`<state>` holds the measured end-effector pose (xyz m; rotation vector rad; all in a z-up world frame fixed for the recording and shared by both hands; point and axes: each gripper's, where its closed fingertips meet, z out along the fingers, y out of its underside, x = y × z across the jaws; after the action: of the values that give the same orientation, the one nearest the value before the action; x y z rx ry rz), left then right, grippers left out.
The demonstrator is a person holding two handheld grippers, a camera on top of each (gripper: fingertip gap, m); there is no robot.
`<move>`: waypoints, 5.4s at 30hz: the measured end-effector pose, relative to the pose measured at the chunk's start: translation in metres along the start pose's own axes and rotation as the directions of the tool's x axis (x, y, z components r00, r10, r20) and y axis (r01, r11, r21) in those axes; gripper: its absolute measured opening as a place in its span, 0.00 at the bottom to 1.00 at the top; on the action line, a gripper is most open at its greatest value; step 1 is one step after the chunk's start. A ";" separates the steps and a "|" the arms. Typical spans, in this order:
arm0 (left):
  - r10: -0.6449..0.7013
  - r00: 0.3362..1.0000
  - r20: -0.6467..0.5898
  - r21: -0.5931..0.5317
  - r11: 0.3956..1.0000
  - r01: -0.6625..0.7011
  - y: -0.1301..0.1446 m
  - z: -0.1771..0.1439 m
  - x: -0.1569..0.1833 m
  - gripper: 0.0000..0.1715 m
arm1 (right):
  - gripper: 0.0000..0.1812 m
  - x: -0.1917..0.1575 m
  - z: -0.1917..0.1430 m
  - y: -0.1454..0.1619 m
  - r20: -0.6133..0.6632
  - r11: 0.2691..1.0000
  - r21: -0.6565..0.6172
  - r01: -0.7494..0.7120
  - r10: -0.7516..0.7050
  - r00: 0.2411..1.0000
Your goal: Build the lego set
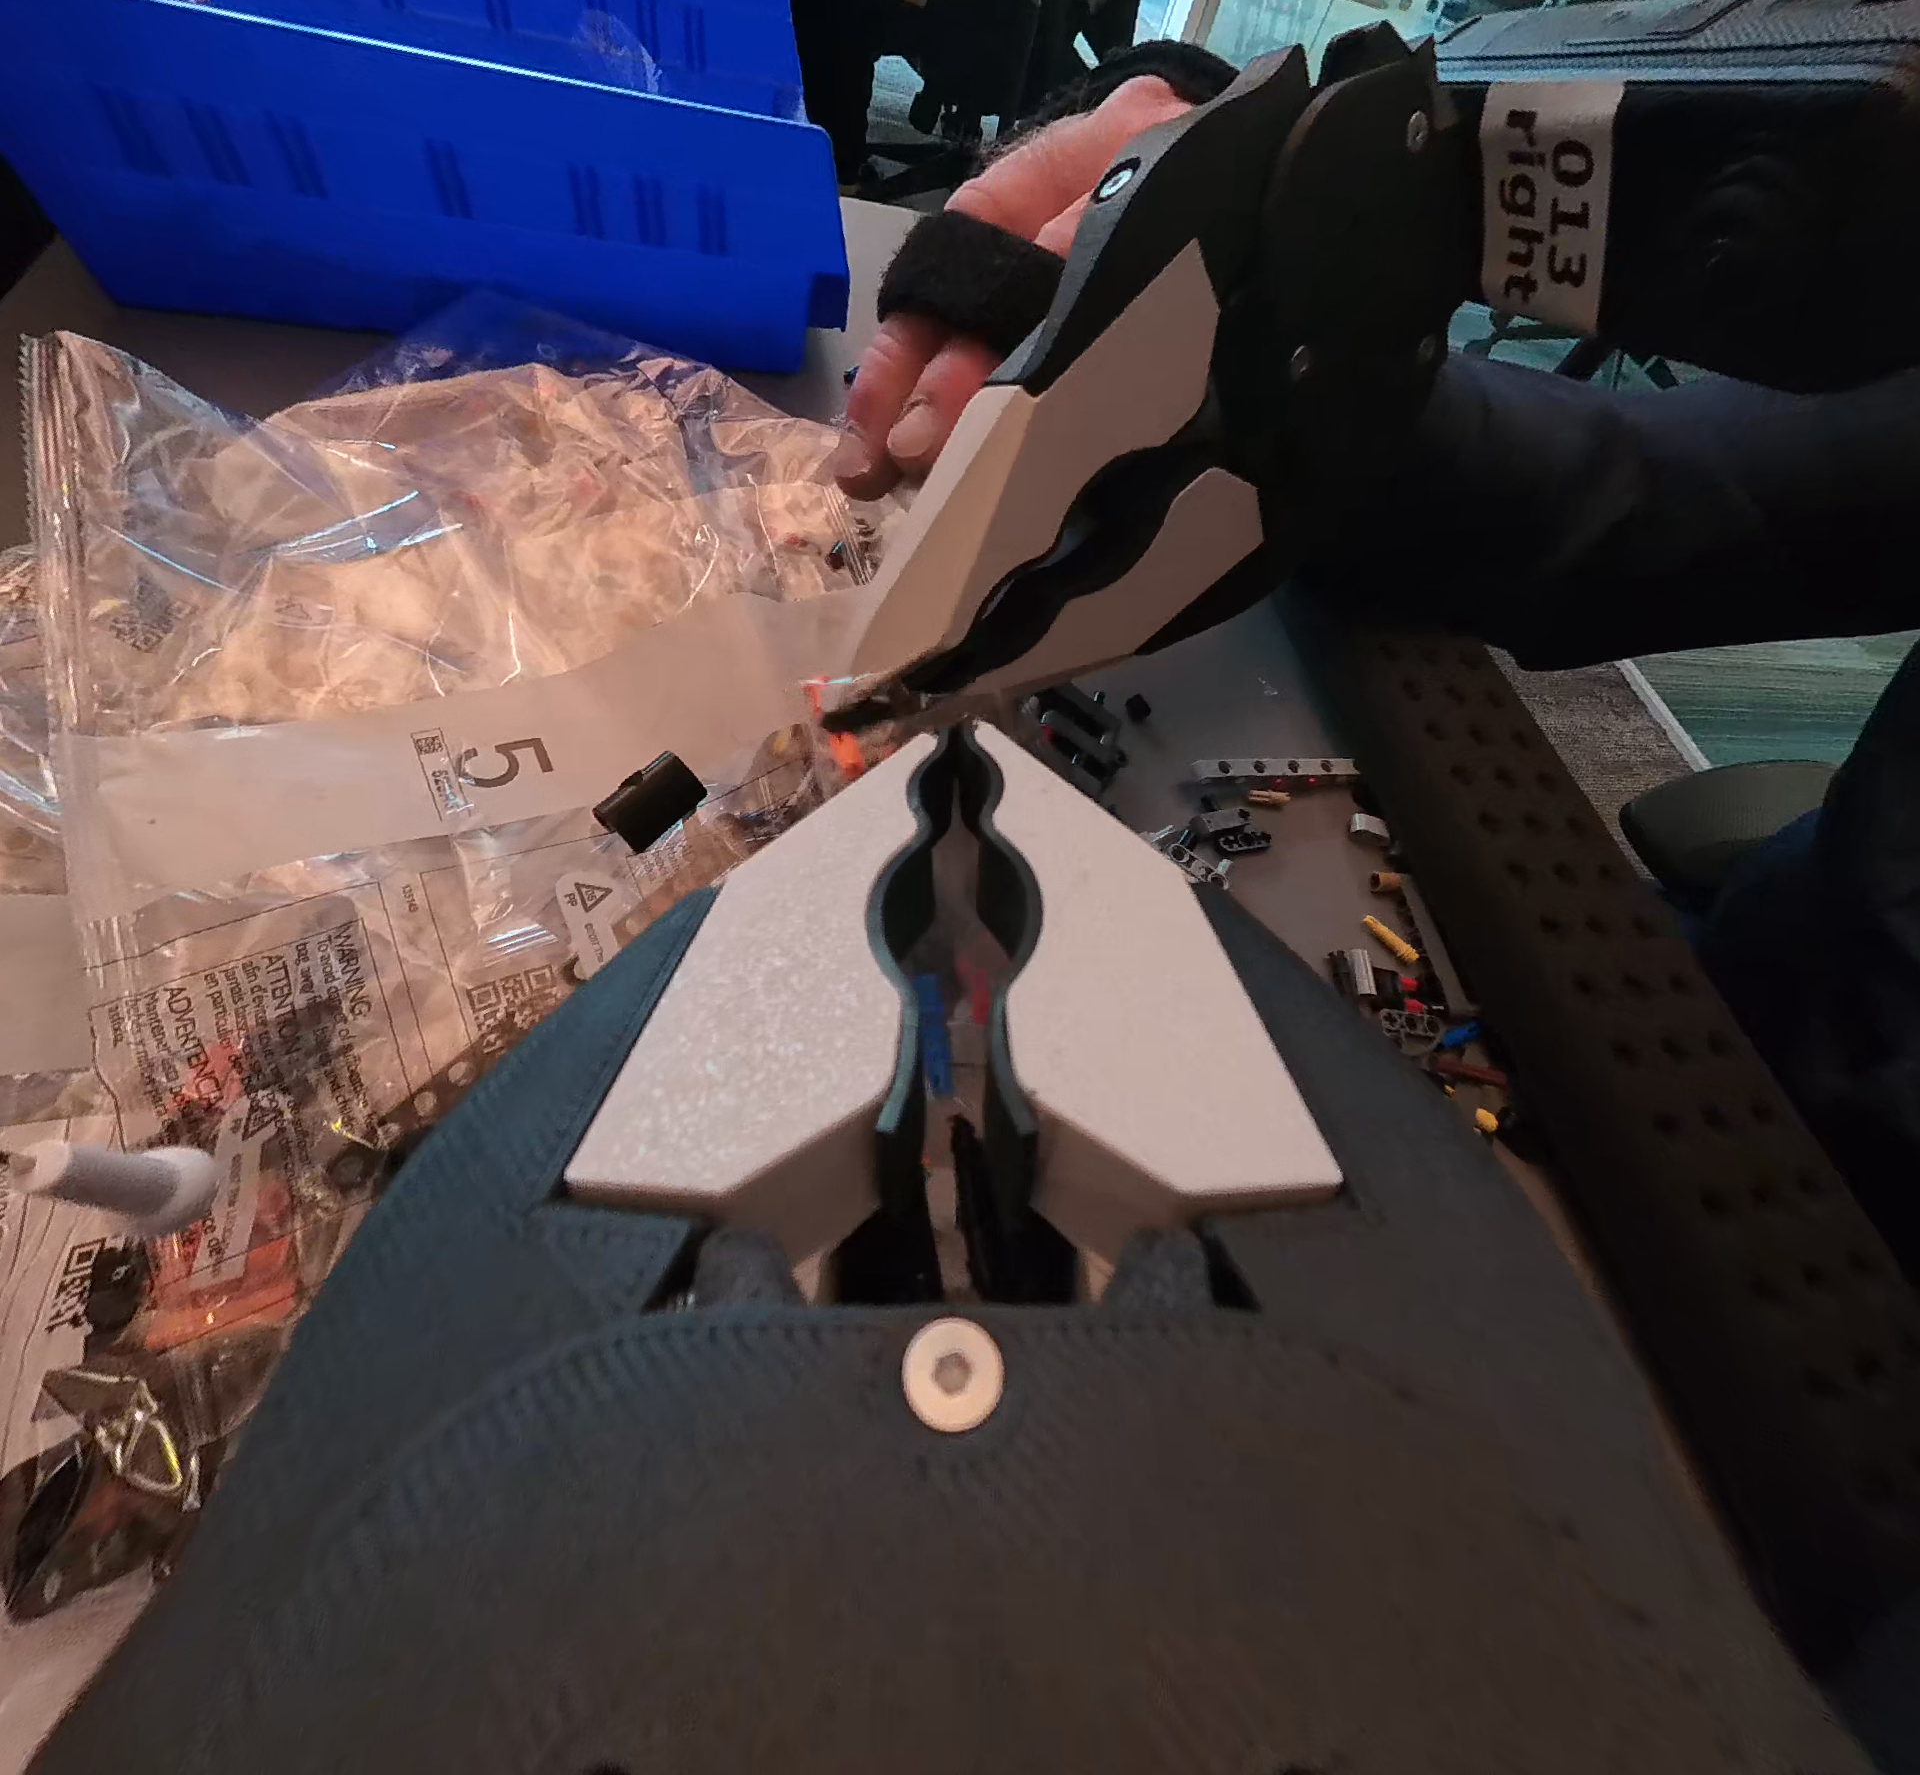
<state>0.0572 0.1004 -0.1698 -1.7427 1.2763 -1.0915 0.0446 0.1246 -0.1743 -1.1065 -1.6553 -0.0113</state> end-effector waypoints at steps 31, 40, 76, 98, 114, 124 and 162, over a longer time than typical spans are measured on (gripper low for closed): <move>0.007 0.996 -0.092 0.147 0.989 0.007 -0.020 -0.011 0.013 0.00 | 0.04 0.009 -0.016 -0.018 -0.020 0.993 0.112 -0.034 0.036 0.999; 0.007 0.994 -0.113 0.207 0.978 0.017 -0.027 -0.015 0.013 0.00 | 0.07 0.013 -0.022 -0.024 -0.033 0.988 0.146 -0.042 0.048 0.998; 0.047 0.979 -0.197 0.334 0.942 0.022 -0.048 -0.031 0.030 0.00 | 0.10 0.020 -0.033 -0.045 0.128 0.873 0.325 -0.363 0.340 0.932; 0.056 0.980 -0.193 0.360 0.933 0.018 -0.052 -0.035 0.031 0.00 | 0.03 0.031 -0.049 -0.048 0.127 0.842 0.380 -0.382 0.362 0.924; 0.060 0.974 -0.218 0.342 0.940 0.019 -0.053 -0.024 0.035 0.00 | 0.06 0.021 -0.036 -0.049 0.115 0.871 0.338 -0.356 0.338 0.934; 0.069 0.974 -0.217 0.357 0.934 0.013 -0.056 -0.025 0.036 0.00 | 0.00 0.023 -0.040 -0.050 0.132 0.854 0.358 -0.378 0.354 0.926; 0.040 0.996 -0.080 0.372 0.928 -0.007 -0.056 -0.039 0.014 0.00 | 0.00 0.045 -0.066 -0.042 0.108 0.815 0.419 -0.401 0.394 0.913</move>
<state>0.0439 0.0994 -0.1010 -1.4051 1.0539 -1.3109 0.0681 0.0965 -0.0921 -1.0797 -1.3184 0.6154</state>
